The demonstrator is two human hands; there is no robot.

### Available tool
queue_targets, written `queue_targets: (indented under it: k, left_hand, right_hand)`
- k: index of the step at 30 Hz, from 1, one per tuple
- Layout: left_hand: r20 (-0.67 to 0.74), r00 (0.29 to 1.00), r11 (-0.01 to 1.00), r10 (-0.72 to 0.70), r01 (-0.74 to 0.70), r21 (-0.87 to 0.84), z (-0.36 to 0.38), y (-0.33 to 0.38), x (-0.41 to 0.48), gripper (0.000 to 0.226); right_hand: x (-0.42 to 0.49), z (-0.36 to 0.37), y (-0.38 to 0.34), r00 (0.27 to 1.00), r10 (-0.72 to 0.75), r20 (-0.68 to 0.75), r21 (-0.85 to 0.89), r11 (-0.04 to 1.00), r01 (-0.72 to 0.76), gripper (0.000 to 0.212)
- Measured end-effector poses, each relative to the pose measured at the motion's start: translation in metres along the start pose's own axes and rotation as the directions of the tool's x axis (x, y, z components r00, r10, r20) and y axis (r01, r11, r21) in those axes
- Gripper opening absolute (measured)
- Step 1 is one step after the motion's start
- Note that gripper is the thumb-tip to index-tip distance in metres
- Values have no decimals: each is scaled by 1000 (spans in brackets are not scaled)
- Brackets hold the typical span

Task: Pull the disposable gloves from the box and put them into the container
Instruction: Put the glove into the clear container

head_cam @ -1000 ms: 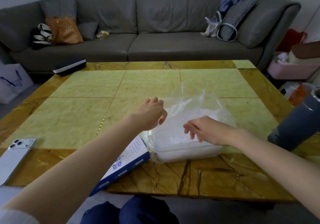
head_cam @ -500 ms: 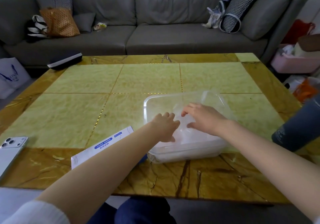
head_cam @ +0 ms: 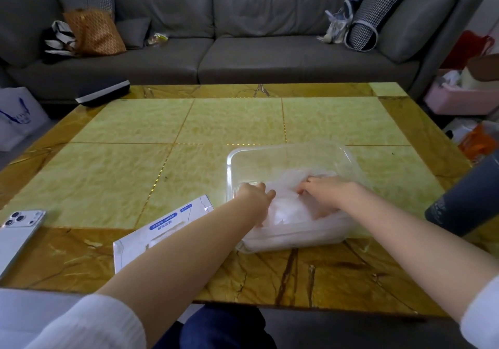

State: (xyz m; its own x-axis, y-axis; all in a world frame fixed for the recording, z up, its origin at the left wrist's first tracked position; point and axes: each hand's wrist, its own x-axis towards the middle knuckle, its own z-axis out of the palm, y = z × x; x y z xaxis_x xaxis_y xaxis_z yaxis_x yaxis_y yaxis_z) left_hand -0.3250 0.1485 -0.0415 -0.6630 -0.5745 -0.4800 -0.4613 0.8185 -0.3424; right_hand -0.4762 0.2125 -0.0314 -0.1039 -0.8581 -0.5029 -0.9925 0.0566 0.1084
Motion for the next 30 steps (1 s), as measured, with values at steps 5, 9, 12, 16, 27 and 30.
queue_targets:
  k: [5, 9, 12, 16, 27, 30]
  left_hand:
    - [-111, 993, 998, -41, 46, 44, -17, -10, -21, 55]
    - [-474, 865, 979, -162, 80, -189, -30, -39, -56, 39]
    - [-634, 709, 927, -308, 75, -367, -20, -65, -82, 34]
    - [-436, 769, 843, -467, 238, -482, 24, -96, -112, 36]
    - [77, 937, 589, -340, 276, -760, 134, -101, -159, 63]
    - [1, 947, 615, -322, 210, -760, 143, -96, -165, 73]
  right_hand:
    - [-18, -18, 1, 992, 64, -107, -12, 998, -66, 44]
    - [-37, -35, -17, 900, 38, -434, -33, 998, -58, 30]
    - [-46, -42, -51, 734, -29, -678, 100, 986, 131, 25]
    - [-48, -45, -113, 499, -212, -840, 53, 884, 465, 16]
    - [-4, -8, -228, 800, -282, -530, 147, 898, 415, 26]
    - [1, -9, -231, 804, -220, -553, 142, 925, 351, 22]
